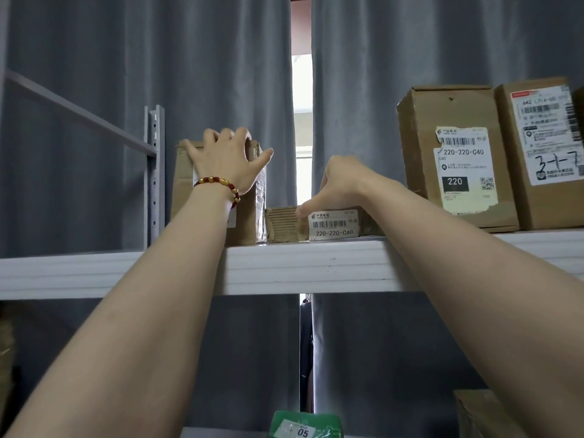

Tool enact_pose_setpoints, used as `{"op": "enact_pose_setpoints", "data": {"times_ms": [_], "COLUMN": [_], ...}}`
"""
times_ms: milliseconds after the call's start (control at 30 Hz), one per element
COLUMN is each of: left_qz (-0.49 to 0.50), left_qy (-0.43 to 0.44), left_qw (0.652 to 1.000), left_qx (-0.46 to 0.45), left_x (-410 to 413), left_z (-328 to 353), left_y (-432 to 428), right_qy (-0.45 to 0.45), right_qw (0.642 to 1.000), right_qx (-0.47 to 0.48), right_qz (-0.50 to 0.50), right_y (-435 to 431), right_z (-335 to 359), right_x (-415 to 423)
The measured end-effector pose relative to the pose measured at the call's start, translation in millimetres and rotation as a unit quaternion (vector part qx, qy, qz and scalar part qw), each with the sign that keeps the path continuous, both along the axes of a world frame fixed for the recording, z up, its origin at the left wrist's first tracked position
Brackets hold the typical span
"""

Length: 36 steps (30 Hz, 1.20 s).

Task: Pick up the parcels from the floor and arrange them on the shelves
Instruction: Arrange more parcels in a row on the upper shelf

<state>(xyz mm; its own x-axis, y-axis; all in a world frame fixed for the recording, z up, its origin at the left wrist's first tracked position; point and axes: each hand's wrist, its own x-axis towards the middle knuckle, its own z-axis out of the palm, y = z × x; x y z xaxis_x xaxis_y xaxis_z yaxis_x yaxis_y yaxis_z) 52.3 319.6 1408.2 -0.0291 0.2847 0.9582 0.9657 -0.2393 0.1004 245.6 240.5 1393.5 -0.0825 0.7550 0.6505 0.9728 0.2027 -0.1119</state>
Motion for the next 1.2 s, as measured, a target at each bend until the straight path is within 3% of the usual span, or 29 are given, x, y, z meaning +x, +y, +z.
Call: {"op": "enact_pose_setpoints", "data": {"times_ms": [133,333,767,1000,1200], "left_qz": [0.021,0.006,0.07,0.068,-0.03], "left_qy": [-0.069,-0.208,-0.147,-0.118,-0.067], "left_qw": [0.997,0.974,0.982,0.989,0.997], "left_qx": [0.002,-0.096,-0.095,-0.059,-0.032], "left_x": [-4.6,-11.8,-2.7,11.1,37.3], "left_z": [0.9,-8.1,-16.0,-25.8,-41.7], "left_y": [-4.2,-8.5,-23.3,-41.7,-82.6], "right_qy": [0.02,0.044,-0.023,-0.1,-0.132], "right_qw": [1.0,0.998,0.998,0.977,0.961], "right_qx": [0.009,0.028,0.061,0.183,0.231], "right_qz": [0.011,0.026,0.003,0.033,0.07], "right_y": [0.3,4.2,-7.9,-29.9,-71.0], "right_z": [0.3,-5.3,-15.8,-29.9,-52.2], "right_x": [2.7,1.9,-5.2,-20.0,-18.9]}}
